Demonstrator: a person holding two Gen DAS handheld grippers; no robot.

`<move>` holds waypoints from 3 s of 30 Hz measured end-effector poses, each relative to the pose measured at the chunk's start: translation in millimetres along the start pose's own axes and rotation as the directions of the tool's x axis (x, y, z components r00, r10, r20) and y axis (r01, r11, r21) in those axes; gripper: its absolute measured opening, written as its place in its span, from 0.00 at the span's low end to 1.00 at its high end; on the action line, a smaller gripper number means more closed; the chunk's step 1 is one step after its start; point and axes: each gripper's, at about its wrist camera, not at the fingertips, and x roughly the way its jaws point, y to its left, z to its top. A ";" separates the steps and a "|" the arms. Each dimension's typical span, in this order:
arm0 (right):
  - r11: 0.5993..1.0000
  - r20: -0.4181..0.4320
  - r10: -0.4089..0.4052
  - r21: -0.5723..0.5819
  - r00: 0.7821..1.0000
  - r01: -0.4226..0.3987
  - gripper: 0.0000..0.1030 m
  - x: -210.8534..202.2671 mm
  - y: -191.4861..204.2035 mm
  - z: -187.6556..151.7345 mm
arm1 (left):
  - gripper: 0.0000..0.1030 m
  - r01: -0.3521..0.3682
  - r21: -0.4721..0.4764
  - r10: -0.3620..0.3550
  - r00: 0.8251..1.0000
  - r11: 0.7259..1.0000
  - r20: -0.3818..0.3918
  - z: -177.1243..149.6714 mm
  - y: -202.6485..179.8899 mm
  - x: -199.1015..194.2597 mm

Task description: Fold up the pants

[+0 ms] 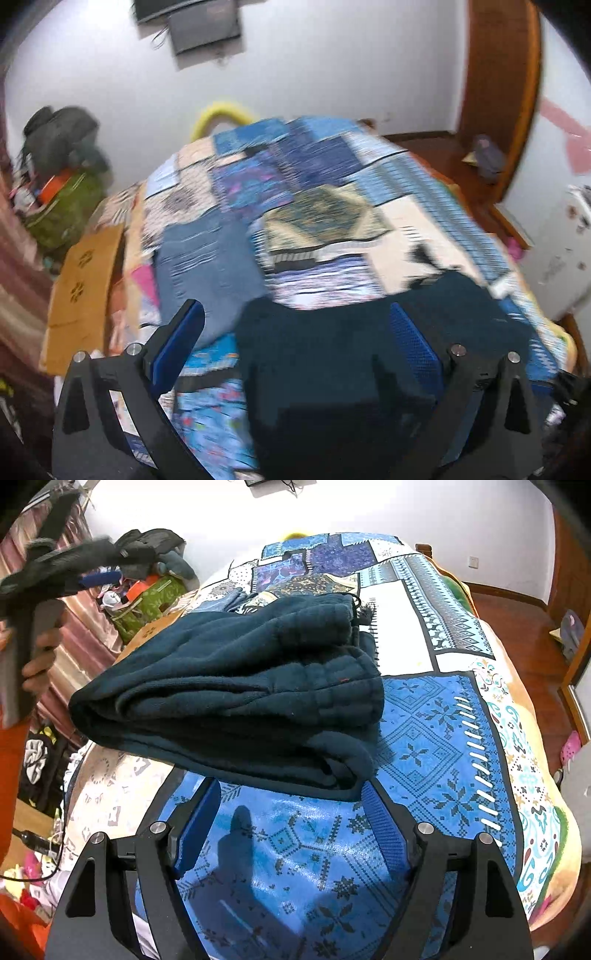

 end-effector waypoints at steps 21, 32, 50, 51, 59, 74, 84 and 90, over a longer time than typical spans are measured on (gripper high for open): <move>0.998 0.005 -0.065 0.000 0.998 0.065 0.75 1.5 -2.0 14.5 | 1.00 -0.171 0.166 0.211 0.941 0.971 -0.266 -63.3 57.4 129.6; 0.998 0.078 -0.064 -0.024 0.995 0.066 0.75 -18.2 9.4 22.5 | 1.00 -0.046 0.044 0.056 0.965 0.998 -0.255 -141.8 85.7 35.8; 0.998 0.060 0.027 -0.055 0.998 -0.024 0.63 1.1 28.0 22.2 | 0.76 0.050 0.030 -0.048 0.997 0.998 -0.069 -170.5 20.4 -30.4; 0.998 0.054 0.040 -0.052 0.998 -0.037 0.60 4.1 27.2 21.1 | 0.70 0.027 0.031 -0.025 0.998 0.999 -0.056 -171.2 19.7 -32.0; 0.995 0.024 0.057 -0.078 0.998 -0.055 0.37 15.8 26.5 12.2 | 0.43 -0.020 -0.039 0.015 0.994 0.999 -0.109 -183.8 38.7 -13.7; 0.994 0.064 -0.023 -0.105 0.998 0.030 0.44 -11.5 9.6 39.7 | 0.61 0.021 -0.023 -0.022 0.998 1.000 -0.052 -142.8 50.5 -28.5; 0.997 0.131 -0.016 -0.071 0.991 0.026 0.54 4.9 -12.4 90.7 | 0.86 0.072 -0.027 -0.071 0.997 0.997 0.034 -66.8 49.6 -11.8; 0.997 0.109 0.022 -0.072 0.994 -0.014 0.54 35.2 -19.1 120.6 | 0.86 0.137 -0.010 -0.138 0.990 0.990 -0.028 -35.0 38.9 32.3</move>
